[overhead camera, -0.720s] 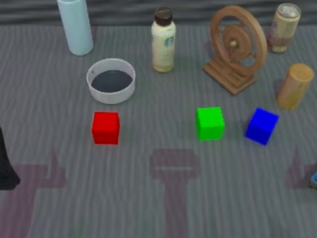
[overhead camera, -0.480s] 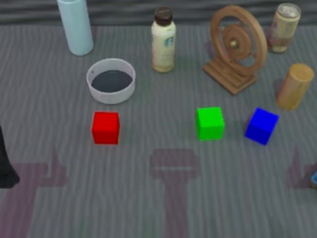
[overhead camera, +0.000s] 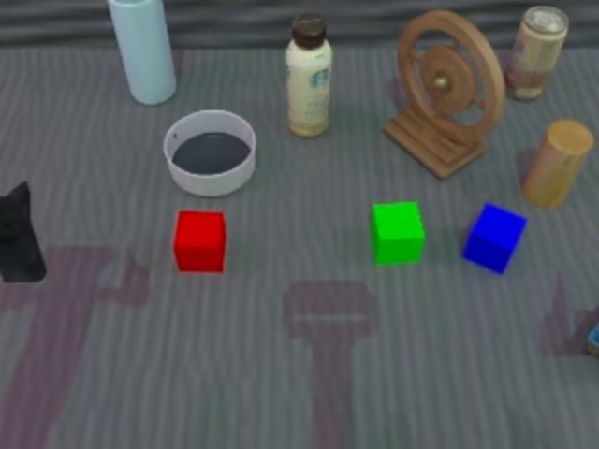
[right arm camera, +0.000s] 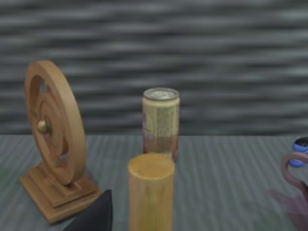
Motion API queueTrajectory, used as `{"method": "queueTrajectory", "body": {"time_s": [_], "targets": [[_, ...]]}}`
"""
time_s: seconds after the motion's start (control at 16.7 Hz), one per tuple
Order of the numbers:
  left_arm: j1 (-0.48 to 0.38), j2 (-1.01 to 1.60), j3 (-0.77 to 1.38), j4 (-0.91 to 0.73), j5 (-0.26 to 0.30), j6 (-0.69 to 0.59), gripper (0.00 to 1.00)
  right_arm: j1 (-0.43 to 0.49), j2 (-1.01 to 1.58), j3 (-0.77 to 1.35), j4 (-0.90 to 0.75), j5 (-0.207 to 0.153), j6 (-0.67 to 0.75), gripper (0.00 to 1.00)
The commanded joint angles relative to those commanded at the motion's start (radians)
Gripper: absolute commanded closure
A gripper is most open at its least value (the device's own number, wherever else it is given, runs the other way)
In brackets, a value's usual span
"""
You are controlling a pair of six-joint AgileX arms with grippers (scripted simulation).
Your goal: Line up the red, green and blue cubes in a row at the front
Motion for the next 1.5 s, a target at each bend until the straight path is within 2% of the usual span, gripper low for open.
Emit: {"method": "queueTrajectory", "body": {"time_s": [0.54,0.84,1.14,1.5], "targets": [[-0.17,0.995,0.75,-0.536,0.003,-0.14,0.0,0.0,0.0,0.0,0.0,0.0,0.0,0.0],[-0.241,1.43,1.104,-0.75,0.005,-0.204,0.0,0.0,0.0,0.0,0.0,0.0,0.0,0.0],[-0.275,1.642,1.295,-0.839,0.005,-0.24,0.0,0.0,0.0,0.0,0.0,0.0,0.0,0.0],[-0.271,1.651,1.303,-0.841,0.006,-0.241,0.0,0.0,0.0,0.0,0.0,0.0,0.0,0.0]]}}
